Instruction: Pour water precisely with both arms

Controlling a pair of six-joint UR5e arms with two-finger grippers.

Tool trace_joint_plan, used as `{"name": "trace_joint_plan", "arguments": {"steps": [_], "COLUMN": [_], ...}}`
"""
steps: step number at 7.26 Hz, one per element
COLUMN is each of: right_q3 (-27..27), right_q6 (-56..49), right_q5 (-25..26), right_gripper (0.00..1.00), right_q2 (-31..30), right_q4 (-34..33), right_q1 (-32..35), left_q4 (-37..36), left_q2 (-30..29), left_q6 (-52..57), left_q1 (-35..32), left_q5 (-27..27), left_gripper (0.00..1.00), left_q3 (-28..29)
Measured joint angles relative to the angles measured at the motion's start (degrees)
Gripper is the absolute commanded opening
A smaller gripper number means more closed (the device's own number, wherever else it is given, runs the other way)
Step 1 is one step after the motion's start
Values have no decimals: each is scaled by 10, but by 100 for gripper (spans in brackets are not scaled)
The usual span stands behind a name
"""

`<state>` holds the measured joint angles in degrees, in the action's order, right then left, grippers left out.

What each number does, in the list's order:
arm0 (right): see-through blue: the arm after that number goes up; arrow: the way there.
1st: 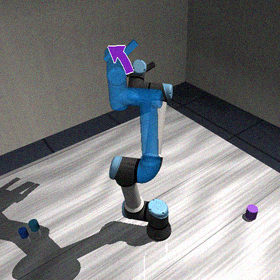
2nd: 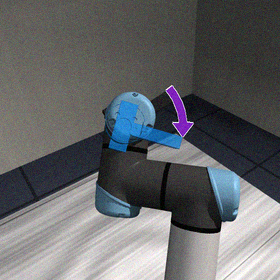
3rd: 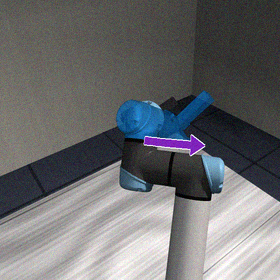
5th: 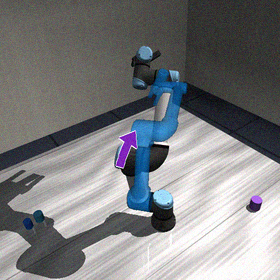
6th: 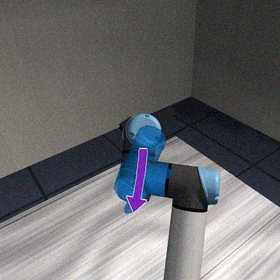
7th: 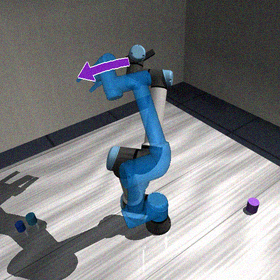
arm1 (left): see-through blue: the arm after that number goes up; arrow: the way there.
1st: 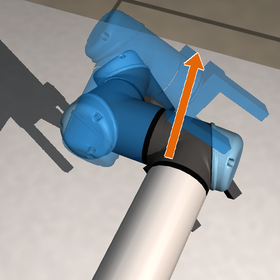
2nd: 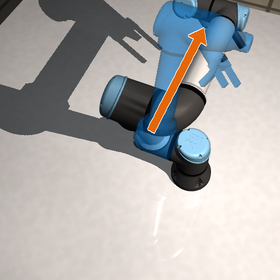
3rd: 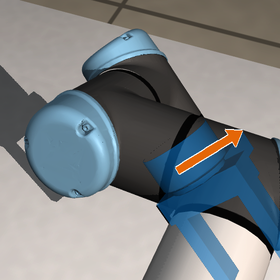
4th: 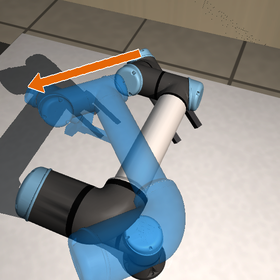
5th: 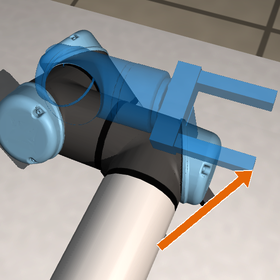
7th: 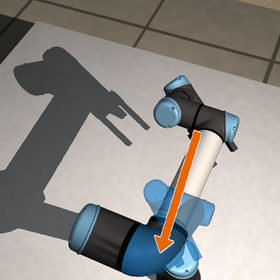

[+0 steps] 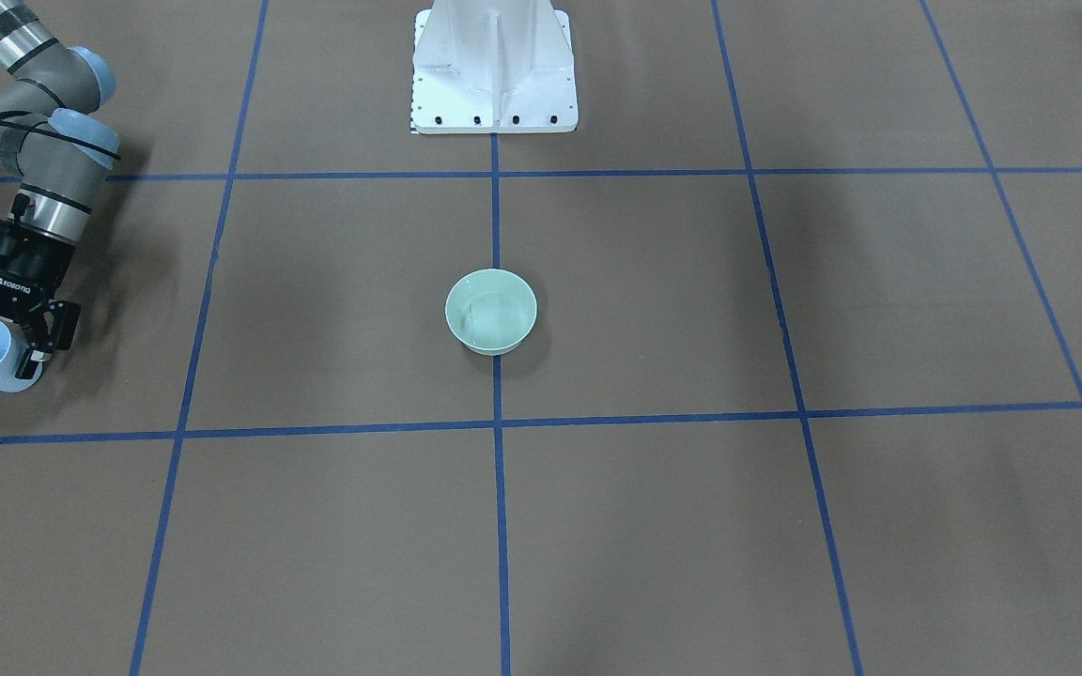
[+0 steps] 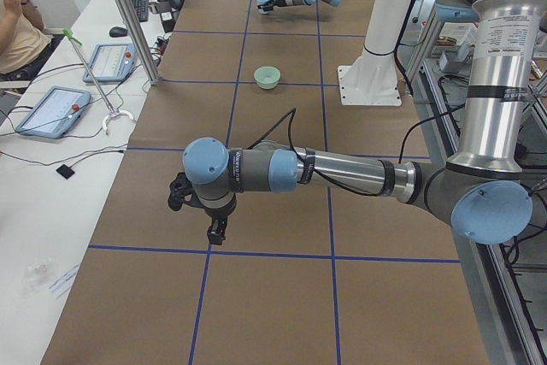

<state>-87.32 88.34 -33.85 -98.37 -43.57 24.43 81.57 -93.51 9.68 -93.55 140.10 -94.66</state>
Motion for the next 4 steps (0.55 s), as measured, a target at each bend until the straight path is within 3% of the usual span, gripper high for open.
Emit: {"name": "trace_joint_plan", "arguments": {"steps": [4], "right_q3": [1], "right_q6": [4], "right_q5": [10], "right_gripper": [100], "right_q2": [-35], "right_q4": [42], "right_q1": [-21], "left_q4": [0], "left_q2": [0], "left_q6": [0], "left_q1": [0], "left_q5": [1], "left_gripper": [100], "left_q3": [0]}}
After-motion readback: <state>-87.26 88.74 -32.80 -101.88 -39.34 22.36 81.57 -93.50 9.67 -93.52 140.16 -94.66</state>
